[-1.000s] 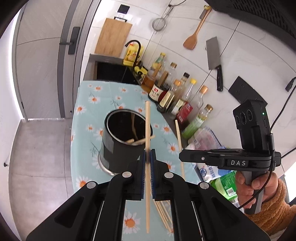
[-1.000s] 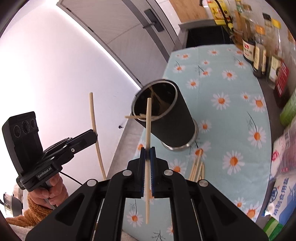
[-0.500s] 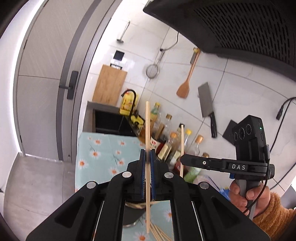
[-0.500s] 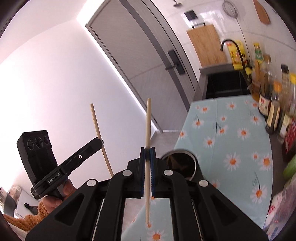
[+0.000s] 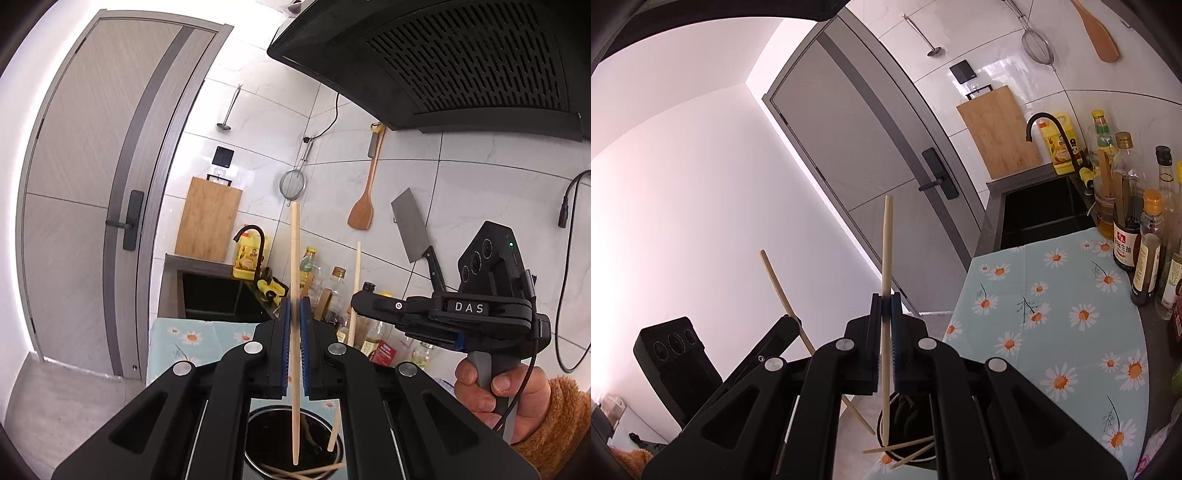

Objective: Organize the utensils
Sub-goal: 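Lower the chopstick into the black holder and open the left tool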

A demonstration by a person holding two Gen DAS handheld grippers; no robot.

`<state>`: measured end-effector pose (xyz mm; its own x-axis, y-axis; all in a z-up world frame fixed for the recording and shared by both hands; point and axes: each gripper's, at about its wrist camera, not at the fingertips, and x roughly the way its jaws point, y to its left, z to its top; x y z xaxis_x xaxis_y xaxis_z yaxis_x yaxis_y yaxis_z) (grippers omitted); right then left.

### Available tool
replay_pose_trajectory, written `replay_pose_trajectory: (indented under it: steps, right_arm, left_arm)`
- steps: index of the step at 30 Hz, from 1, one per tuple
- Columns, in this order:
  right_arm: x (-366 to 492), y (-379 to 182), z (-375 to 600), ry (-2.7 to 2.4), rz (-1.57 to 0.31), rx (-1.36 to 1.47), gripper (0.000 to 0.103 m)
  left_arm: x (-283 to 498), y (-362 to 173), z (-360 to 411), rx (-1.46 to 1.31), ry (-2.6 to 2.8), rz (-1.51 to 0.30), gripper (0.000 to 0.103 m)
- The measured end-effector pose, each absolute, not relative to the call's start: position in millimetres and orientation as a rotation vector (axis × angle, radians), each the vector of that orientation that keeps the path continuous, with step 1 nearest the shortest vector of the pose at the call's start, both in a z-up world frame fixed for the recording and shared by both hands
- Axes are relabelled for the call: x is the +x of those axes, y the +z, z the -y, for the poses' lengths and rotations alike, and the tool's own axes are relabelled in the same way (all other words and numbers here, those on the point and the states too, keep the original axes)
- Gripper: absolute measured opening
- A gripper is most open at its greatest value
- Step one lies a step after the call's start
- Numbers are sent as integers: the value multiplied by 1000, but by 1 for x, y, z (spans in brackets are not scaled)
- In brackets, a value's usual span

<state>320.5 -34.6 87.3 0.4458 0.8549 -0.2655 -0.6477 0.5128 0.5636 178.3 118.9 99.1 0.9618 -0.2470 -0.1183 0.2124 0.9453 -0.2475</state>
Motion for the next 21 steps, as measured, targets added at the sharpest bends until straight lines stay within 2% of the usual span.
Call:
replay_pose_trajectory:
  steps: [8, 15, 16, 17, 19, 21]
  right_arm:
    - [327, 53, 25, 967, -551, 374, 6]
    - [315, 37, 7, 974, -539, 231, 7]
    - [314, 35, 5, 968, -536, 212, 9]
    - [313, 34, 4, 969, -536, 205, 19]
    - [312, 30, 3, 973, -538, 212, 30]
    - [312, 29, 5, 970, -542, 222, 30]
  left_arm:
    - [195, 68, -119, -231, -220, -176, 4]
    - [202, 49, -121, -241, -214, -224, 5]
    - [203, 49, -121, -243, -214, -229, 5]
    - [202, 48, -120, -244, -213, -230, 5]
    - [202, 47, -118, -231, -210, -236, 5]
    - [200, 47, -118, -228, -212, -239, 5]
